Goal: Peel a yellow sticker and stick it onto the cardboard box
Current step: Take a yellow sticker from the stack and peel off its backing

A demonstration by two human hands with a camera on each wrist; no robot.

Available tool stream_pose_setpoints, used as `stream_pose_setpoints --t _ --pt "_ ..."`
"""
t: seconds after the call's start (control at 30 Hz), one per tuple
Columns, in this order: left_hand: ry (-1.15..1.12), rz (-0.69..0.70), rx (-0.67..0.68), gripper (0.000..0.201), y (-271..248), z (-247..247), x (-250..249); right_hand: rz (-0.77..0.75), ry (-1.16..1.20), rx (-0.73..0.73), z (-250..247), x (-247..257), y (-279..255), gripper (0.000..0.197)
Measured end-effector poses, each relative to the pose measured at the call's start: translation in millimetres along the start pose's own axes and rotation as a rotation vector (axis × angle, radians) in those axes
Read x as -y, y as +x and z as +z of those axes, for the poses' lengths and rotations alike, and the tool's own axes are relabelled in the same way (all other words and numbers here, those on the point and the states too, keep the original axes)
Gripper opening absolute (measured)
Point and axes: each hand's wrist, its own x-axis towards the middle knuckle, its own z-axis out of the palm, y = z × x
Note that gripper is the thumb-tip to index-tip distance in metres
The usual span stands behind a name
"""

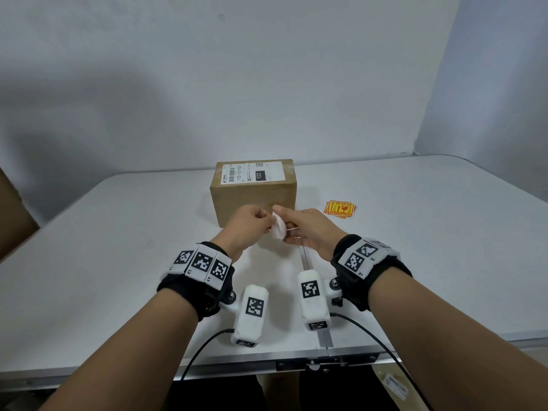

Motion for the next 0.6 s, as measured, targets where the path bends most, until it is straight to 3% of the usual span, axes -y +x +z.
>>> stream_pose_setpoints --t 0.07,0.17,0.23,0.33,0.47,0.6 --pt "0.053 0.019 -0.007 0.016 -1.8 -0.5 -2.1 -0.033 -0.034 -0.043 2.6 -0.4 3.0 0.048" --pt "0.065 0.017 -0.014 0.015 -2.6 -0.8 -2.9 -0.063 -0.053 -0.087 5.0 1.4 3.5 0.019" --pt "0.016 -0.004 -0.003 0.012 -1.8 -1.5 -1.9 -0.074 -0.063 -0.088 5.0 2.5 3.4 0.012" --pt "-0.081 -0.034 0.024 0.010 -2.3 -4.0 -1.7 -0.065 -0.024 -0.065 5.2 0.8 4.1 0.010" --pt "-0.151 -0.062 0.032 0.013 -2.7 -6.5 -2.2 -0.044 0.091 -0.062 6.0 -1.1 3.2 0.028" --pt "-0.220 -0.090 0.024 0.015 -2.3 -5.8 0.1 -0.005 0.206 -0.080 6.1 -2.0 2.3 0.018"
